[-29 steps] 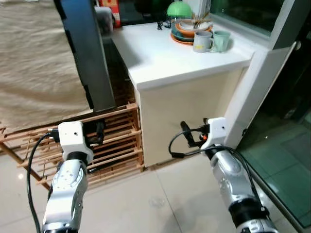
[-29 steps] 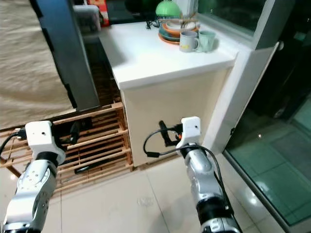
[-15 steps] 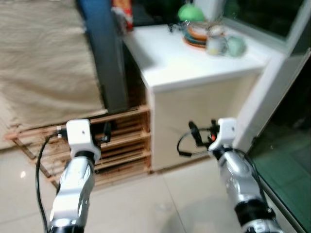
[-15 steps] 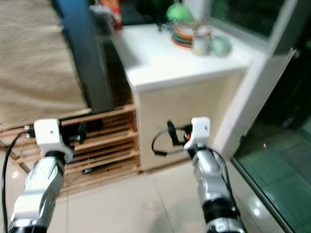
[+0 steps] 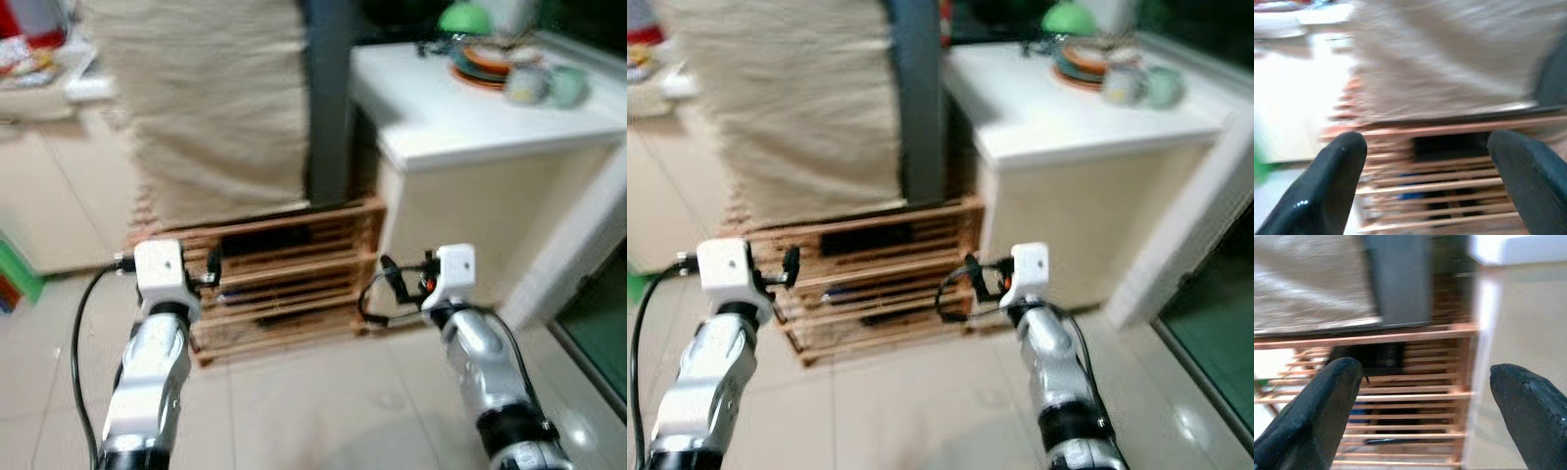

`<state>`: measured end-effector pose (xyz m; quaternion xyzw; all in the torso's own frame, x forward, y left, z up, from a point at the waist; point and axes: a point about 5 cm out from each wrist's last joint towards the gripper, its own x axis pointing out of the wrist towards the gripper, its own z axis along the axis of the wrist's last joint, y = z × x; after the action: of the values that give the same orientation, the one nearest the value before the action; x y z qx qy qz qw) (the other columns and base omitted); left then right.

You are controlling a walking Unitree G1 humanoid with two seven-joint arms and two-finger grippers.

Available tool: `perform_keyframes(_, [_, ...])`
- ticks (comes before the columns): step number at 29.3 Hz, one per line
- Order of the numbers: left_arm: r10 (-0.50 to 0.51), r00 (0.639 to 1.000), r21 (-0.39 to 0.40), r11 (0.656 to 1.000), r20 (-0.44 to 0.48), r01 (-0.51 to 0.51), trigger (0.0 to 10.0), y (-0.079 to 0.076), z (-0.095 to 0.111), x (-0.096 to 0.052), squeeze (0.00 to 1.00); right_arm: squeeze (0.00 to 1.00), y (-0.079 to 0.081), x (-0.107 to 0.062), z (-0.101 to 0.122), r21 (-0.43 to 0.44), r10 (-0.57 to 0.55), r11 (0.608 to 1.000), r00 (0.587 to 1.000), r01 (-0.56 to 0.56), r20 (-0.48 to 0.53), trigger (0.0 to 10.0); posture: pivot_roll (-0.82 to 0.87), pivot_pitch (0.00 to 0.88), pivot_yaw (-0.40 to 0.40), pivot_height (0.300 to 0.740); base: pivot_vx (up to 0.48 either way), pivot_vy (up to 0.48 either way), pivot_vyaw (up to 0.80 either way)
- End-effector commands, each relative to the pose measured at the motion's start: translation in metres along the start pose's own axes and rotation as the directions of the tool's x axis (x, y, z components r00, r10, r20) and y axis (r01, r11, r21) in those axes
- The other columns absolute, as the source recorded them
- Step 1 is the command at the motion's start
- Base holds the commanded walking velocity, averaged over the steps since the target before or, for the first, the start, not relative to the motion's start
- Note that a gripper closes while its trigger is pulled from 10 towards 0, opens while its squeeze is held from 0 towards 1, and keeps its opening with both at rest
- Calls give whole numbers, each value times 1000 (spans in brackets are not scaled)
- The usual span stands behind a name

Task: Restocking fridge

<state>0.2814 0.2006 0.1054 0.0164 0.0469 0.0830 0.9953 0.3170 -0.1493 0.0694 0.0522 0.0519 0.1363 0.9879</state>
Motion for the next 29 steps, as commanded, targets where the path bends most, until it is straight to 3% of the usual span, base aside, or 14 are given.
perform_keyframes(1, [2,1000,13,1000,21,-3,10000,0,3,2,0,0,5,0,-2,-7,25,1000,1000,-25,-5,10000,-63,0,45,740,0,0,0])
perform_keyframes(4, [-36,998,3,999,50,36,10000,-4,9,1,0,0,7,-2,-3,-8,30,1000,1000,-30,-3,10000,-67,0,48,740,90,133,0])
perform_keyframes(12, [-12,1000,0,1000,24,12,10000,1,4,3,0,0,9,-5,-5,-5,28,1000,1000,-28,4,10000,-71,0,50,740,197,410,0])
perform_keyframes(20, [-40,997,-14,999,66,41,10000,-1,8,3,0,0,0,-9,16,-52,-64,996,986,73,156,10000,-72,0,45,740,0,435,0])
perform_keyframes(29, [-60,995,-24,998,81,62,10000,-1,12,5,0,0,-2,-17,8,-50,-90,994,985,98,147,10000,-71,0,41,740,0,438,0])
